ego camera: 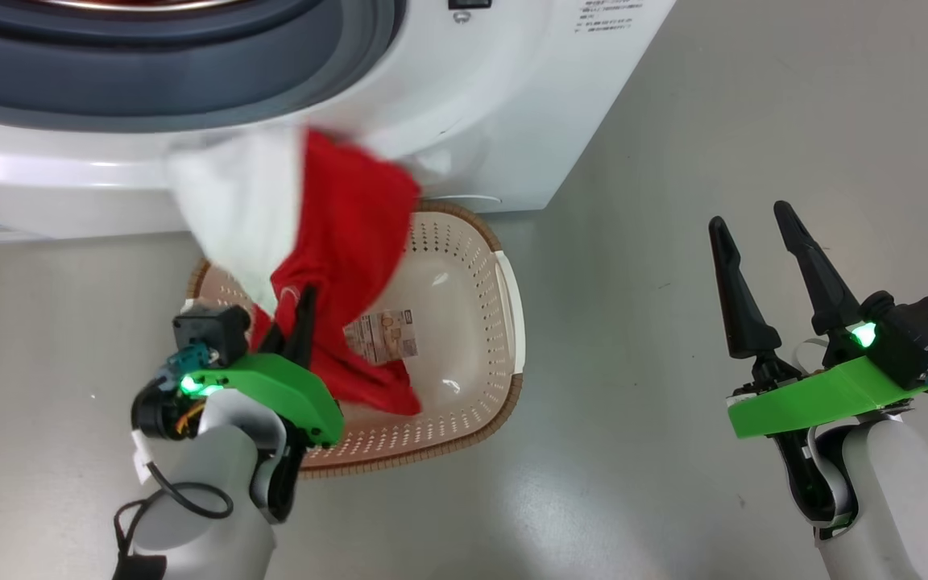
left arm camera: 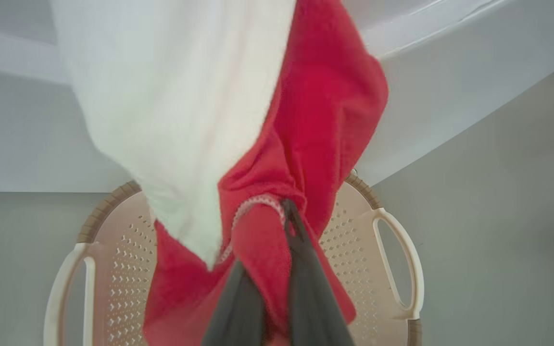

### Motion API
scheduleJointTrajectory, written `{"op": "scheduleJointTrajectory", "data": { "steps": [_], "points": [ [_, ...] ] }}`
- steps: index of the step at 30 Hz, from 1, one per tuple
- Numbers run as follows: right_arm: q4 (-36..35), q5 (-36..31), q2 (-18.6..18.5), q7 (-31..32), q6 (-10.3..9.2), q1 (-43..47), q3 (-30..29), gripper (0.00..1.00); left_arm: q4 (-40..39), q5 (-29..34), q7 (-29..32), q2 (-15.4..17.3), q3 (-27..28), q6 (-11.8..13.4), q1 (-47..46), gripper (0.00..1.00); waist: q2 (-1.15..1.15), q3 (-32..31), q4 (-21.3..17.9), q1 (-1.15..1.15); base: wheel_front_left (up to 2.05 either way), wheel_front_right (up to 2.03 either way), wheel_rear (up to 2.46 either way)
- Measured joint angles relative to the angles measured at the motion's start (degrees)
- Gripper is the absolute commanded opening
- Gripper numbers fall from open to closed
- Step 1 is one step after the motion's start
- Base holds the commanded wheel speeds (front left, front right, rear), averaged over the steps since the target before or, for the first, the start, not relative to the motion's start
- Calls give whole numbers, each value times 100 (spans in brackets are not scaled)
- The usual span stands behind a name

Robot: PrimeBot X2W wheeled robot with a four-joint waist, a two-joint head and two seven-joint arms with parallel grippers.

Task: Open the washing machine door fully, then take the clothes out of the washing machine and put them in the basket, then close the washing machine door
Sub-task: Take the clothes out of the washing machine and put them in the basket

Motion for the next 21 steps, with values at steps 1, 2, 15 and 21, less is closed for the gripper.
{"op": "scheduleJointTrajectory", "data": {
  "steps": [1, 2, 15, 21],
  "points": [
    [-1, 0, -1, 0, 0, -1, 2, 100, 53, -57, 0, 0, -53, 13, -1, 0, 0, 16, -3, 0, 0, 0, 0],
    [-2, 0, -2, 0, 0, -1, 3, 100, 92, -130, 1, -1, -87, 44, 0, 0, 0, 34, -8, 0, 0, 0, 0],
    [-65, 0, -10, -1, 0, -24, 4, 100, 842, -416, 1, 5, -392, 73, -210, 0, 0, 441, -135, 0, 0, 0, 0],
    [-103, 0, -4, 0, 0, -141, 4, 100, 1061, -417, 0, 1, -447, -26, -493, 0, 0, 708, -207, 0, 0, 0, 0]
  ]
}}
